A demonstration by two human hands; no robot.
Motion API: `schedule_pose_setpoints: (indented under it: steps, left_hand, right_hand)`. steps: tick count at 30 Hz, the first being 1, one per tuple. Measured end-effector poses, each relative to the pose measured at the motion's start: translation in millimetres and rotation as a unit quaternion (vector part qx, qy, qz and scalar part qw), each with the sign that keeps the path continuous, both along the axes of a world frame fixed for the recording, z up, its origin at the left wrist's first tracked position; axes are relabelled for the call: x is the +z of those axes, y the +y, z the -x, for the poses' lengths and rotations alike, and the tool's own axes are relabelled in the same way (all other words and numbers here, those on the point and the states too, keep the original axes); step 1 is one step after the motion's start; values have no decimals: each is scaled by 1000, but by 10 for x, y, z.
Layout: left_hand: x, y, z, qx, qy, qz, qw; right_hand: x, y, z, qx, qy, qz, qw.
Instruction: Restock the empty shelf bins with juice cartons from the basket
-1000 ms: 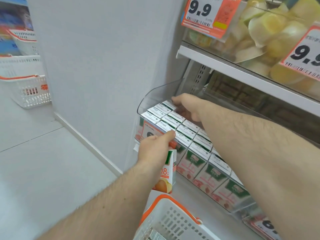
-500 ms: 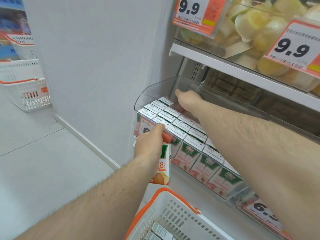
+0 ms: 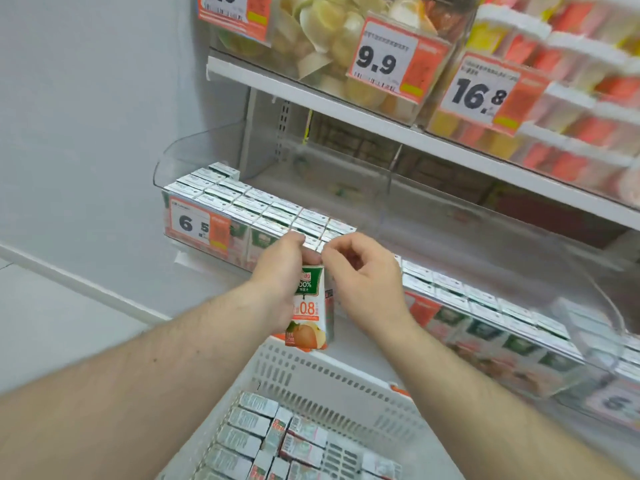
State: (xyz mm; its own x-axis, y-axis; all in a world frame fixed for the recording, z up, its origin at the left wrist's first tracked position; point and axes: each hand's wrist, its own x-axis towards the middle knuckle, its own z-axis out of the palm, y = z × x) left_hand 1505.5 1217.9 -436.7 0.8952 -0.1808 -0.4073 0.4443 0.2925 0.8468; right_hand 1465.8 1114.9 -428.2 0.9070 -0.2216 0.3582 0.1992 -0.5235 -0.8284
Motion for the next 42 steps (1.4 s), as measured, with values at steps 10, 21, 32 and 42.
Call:
schedule_pose_setpoints:
  steps: [10, 21, 32, 42]
  left_hand:
    - [143, -287, 424, -113, -10, 41, 993]
    - [-94, -248, 455, -228, -328, -98, 911]
    - [-42, -348, 321, -140, -516, -280, 798]
    - [-212, -349, 263, -191, -484, -606, 602]
  right_hand:
    - [-58, -362, 565, -17, 100, -125, 987]
    - [51, -706, 767, -16, 25, -191, 981]
    - [285, -750, 517, -95, 23, -146, 985]
    - [404, -1335, -644, -166, 184, -29, 968]
